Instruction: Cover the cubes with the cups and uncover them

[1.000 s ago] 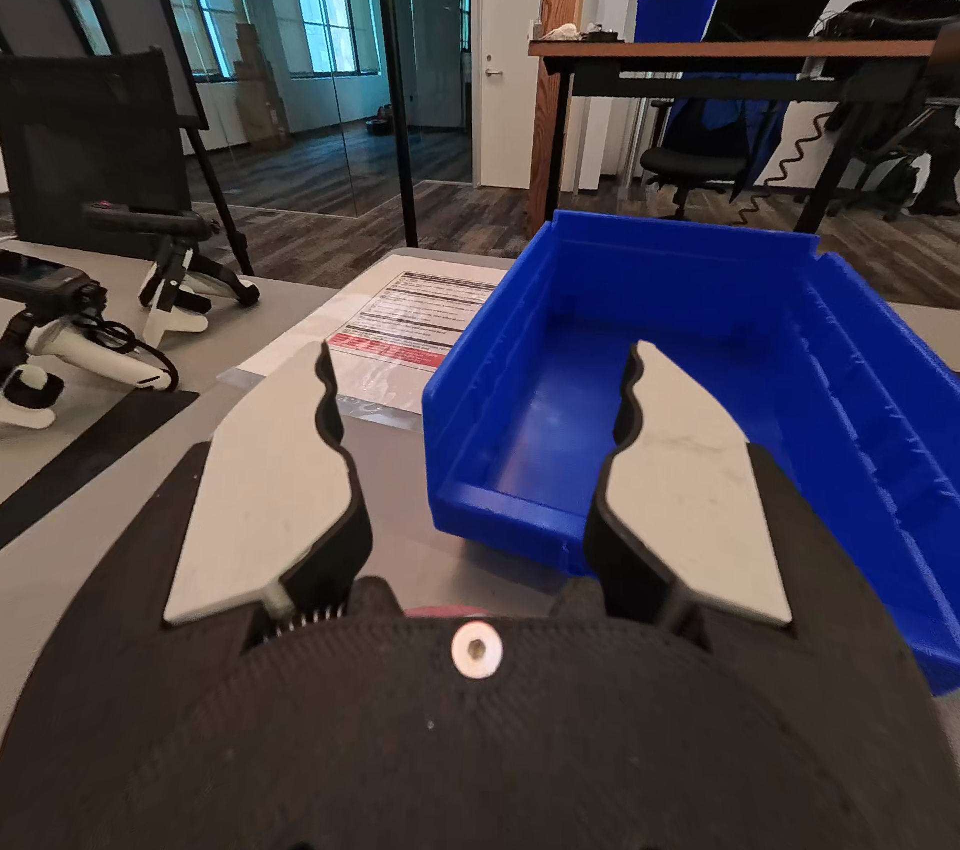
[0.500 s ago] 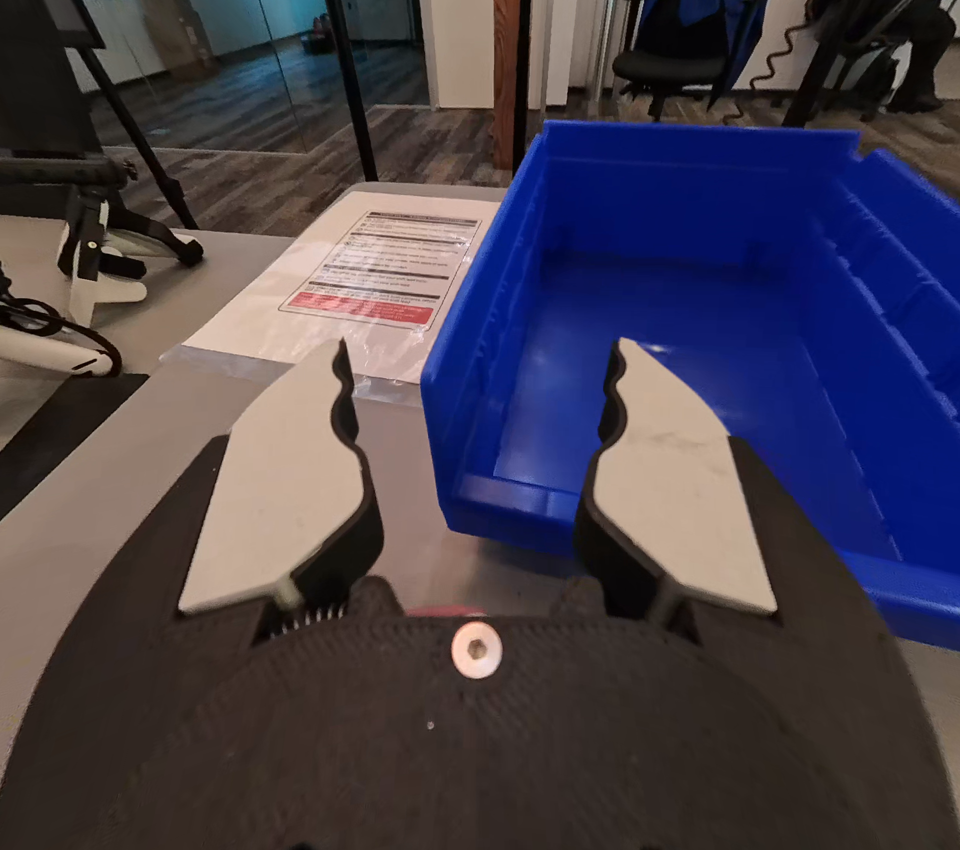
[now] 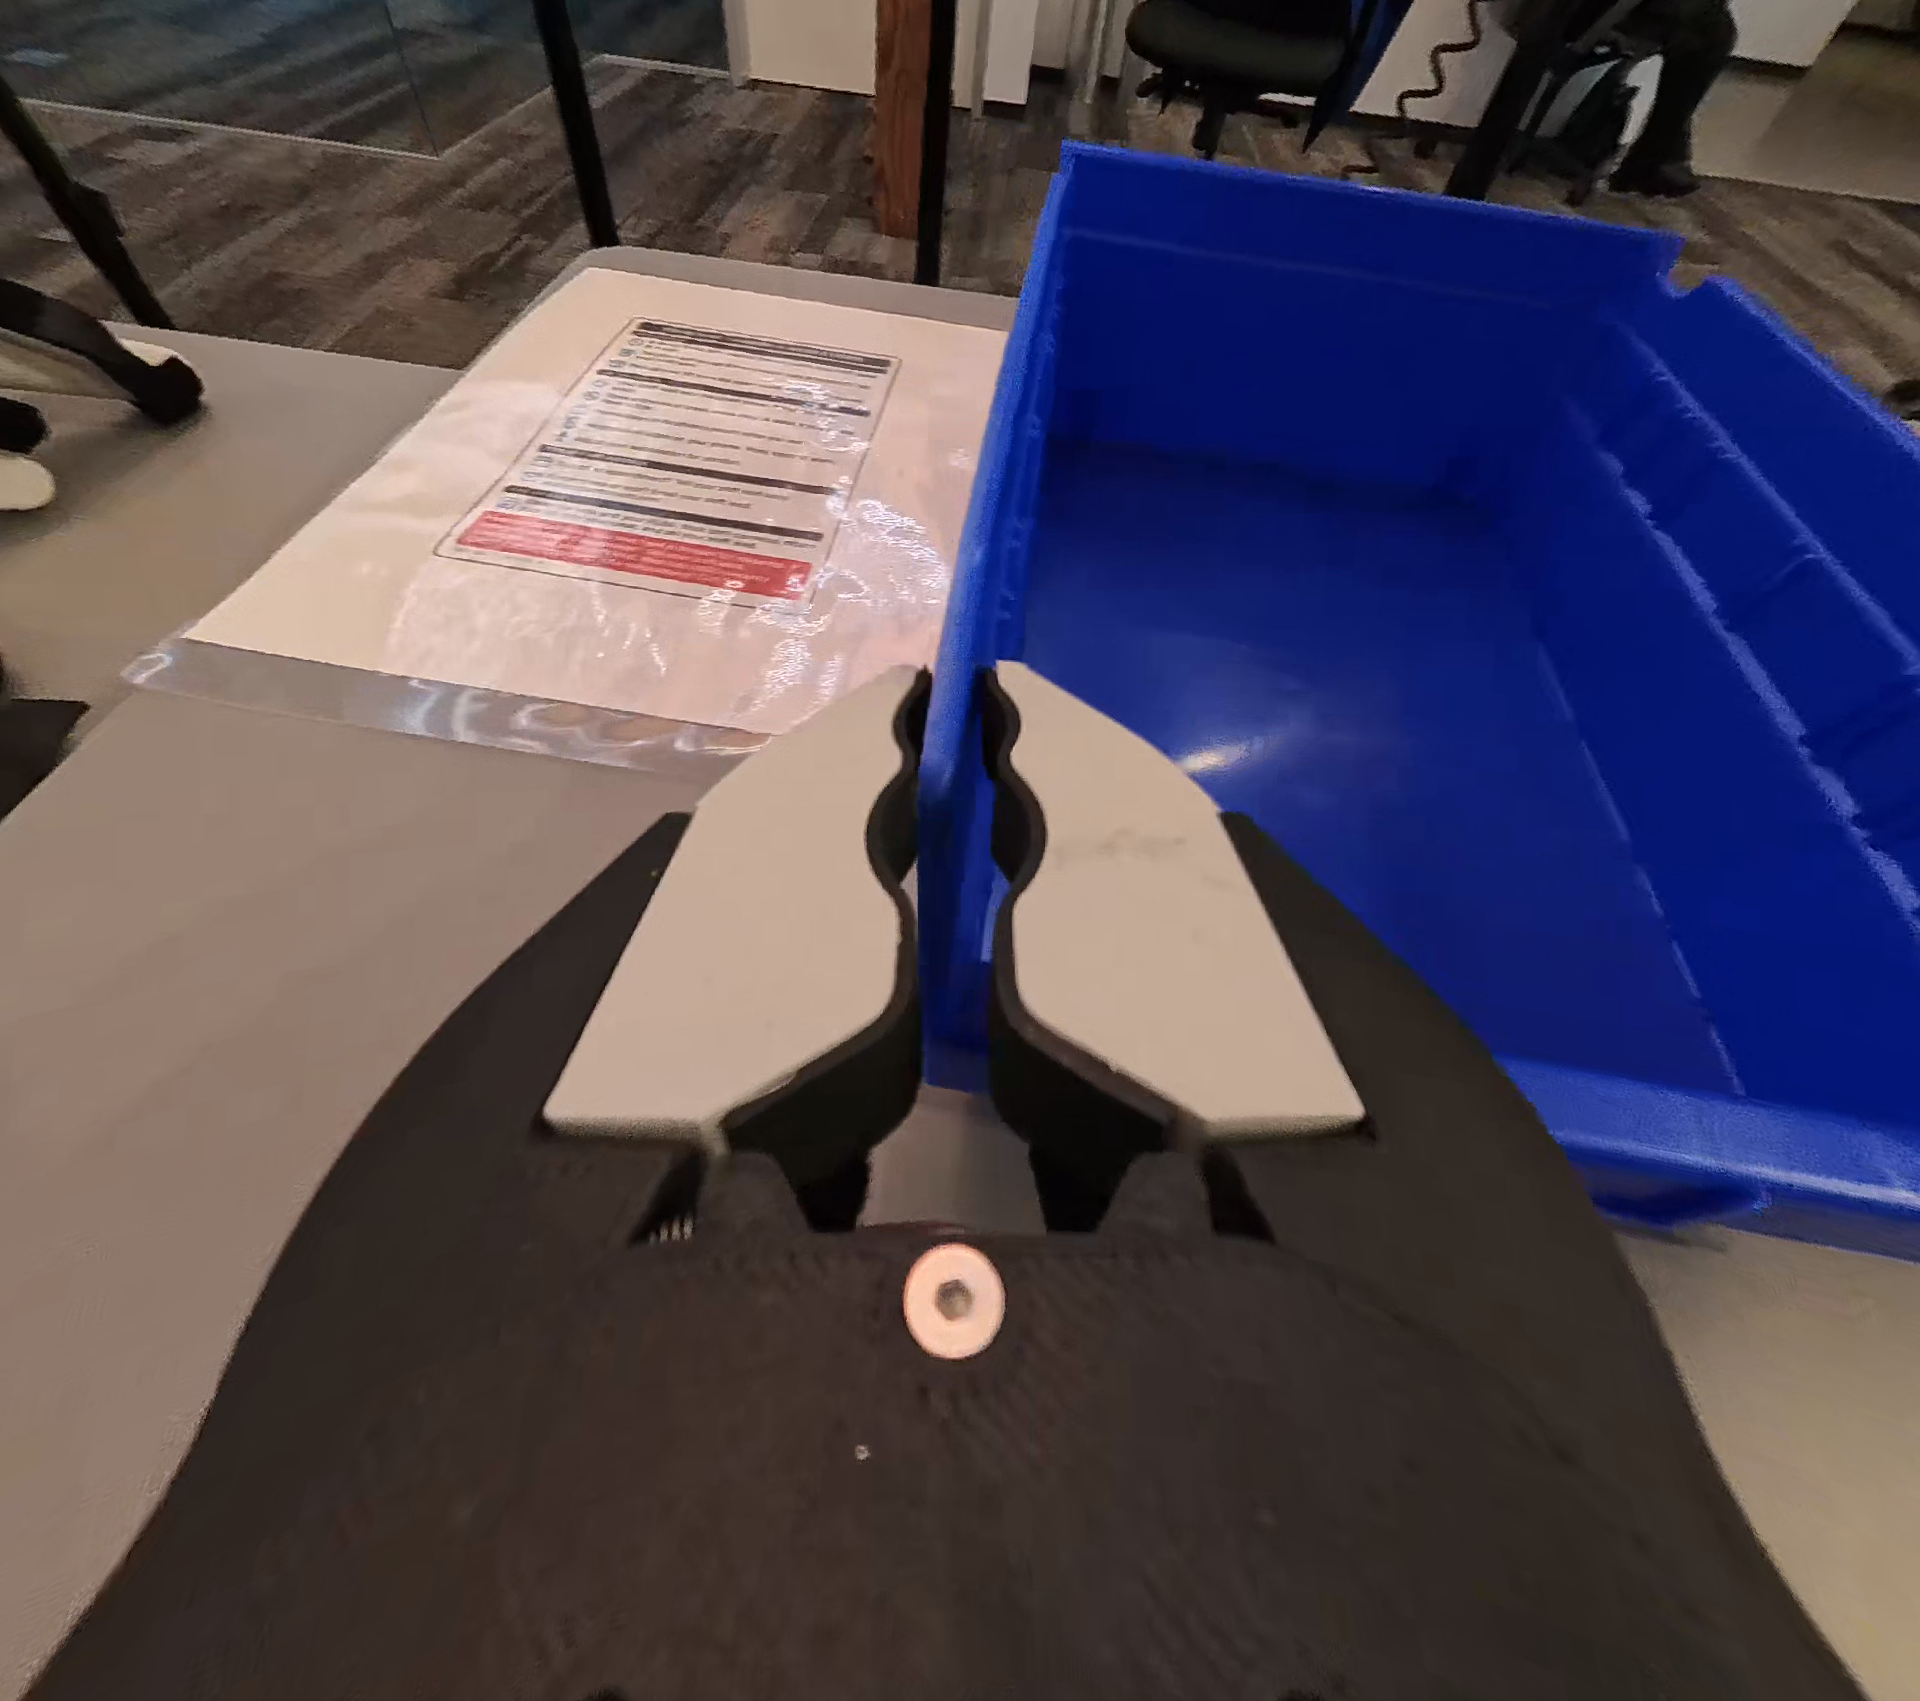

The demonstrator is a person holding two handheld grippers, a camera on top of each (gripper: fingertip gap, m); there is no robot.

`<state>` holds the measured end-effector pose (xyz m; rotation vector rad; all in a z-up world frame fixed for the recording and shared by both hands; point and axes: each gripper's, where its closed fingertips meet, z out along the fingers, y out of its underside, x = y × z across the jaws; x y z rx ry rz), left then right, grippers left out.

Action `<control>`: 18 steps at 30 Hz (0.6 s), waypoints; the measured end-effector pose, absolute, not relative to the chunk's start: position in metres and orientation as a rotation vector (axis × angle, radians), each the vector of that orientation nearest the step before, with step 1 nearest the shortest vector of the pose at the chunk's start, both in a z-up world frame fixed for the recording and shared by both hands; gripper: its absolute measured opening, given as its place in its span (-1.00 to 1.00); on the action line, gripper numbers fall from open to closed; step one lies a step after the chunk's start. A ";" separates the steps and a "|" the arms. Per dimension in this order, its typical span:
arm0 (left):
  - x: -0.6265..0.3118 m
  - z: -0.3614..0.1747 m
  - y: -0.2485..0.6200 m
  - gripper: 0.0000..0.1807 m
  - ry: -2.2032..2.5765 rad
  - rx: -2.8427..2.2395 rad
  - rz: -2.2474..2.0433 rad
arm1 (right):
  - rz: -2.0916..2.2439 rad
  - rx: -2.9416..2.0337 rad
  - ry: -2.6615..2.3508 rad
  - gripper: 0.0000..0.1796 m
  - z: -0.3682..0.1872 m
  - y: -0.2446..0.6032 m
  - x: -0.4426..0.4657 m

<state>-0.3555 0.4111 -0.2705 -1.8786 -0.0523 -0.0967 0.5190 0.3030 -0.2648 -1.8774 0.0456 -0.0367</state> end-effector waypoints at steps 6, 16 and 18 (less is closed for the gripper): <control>-0.348 -0.270 0.412 -0.97 -0.027 -1.863 -0.135 | -0.051 -1.885 0.040 -0.97 -0.265 0.303 0.519; -0.349 -0.269 0.407 -0.97 -0.046 -1.839 -0.181 | -0.050 -1.886 0.037 -0.97 -0.265 0.302 0.519; -0.349 -0.269 0.406 -0.97 -0.053 -1.835 -0.192 | -0.052 -1.888 0.034 -0.97 -0.266 0.302 0.519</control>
